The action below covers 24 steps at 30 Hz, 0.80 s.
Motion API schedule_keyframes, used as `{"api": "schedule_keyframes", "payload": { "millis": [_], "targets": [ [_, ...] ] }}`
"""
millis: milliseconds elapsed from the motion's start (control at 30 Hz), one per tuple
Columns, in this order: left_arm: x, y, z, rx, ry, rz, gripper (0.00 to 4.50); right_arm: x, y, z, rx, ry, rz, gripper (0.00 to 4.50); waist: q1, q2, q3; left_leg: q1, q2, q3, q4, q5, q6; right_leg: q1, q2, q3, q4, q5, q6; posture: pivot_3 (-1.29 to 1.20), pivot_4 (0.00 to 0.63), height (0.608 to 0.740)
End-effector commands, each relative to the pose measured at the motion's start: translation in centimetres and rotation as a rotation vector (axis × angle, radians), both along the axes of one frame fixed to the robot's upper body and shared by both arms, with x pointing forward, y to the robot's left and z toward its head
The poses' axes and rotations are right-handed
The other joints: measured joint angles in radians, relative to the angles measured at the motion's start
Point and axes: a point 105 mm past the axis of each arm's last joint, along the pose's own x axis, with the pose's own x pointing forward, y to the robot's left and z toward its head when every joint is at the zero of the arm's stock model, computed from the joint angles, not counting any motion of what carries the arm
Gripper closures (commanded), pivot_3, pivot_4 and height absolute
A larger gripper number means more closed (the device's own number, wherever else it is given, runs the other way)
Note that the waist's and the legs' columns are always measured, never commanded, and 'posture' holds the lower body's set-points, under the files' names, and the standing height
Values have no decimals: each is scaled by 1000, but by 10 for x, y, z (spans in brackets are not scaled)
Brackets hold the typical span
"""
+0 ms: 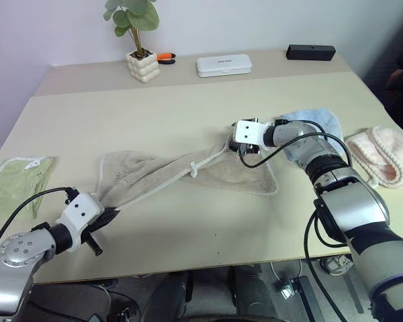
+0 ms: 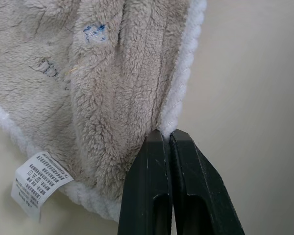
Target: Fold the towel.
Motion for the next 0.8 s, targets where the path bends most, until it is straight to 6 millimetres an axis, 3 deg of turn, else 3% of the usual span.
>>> {"api": "schedule_keyframes", "payload": {
  "millis": [33, 100, 300, 467, 600, 700, 800],
  "targets": [
    [-2, -1, 7, 5, -28, 2, 4500, 1, -6, 4, -27, -25, 0, 3460, 0, 0, 0, 0, 0, 0, 0, 0, 0, 0, 0, 0, 0, 0, 0, 0, 150, 740],
    [-3, -1, 7, 7, -28, 4, 4500, -3, -13, 0, -37, 9, 5, 4447, 1, 0, 0, 0, 0, 0, 0, 0, 0, 0, 0, 0, 0, 0, 0, 0, 150, 740],
    [-5, 1, 9, 14, -26, 11, 4500, -37, -26, -18, -13, 258, 141, 4447, 3, 0, 0, 1, 0, 0, 0, 0, 0, 1, 0, 0, -1, 0, 0, 0, 150, 740],
    [-4, 2, 9, 19, -21, 6, 4500, -84, -18, -17, 87, 462, 301, 4447, 5, 0, 0, 4, 1, 0, 0, -4, 6, 5, 0, 0, -1, 0, 0, 0, 150, 740],
    [-3, 0, 9, 20, -19, -3, 4500, -90, -13, -7, 123, 392, 279, 4447, 3, 0, 0, 4, 1, 0, 0, -4, 7, 4, 0, 0, -1, 0, 0, 0, 150, 740],
    [-1, -1, 10, 21, -19, -9, 4500, -92, -18, -2, 117, 420, 237, 3618, 9, 0, 0, 4, 1, 1, 0, -4, 7, 4, 0, 0, 0, 0, 0, 0, 150, 740],
    [1, -1, 10, 23, -20, -11, 4500, -94, -23, 5, 101, 407, 223, 2086, 13, 0, 0, 4, 1, 1, 0, -4, 7, 5, -1, 0, -1, 0, 0, 0, 150, 740]
  ]
}}
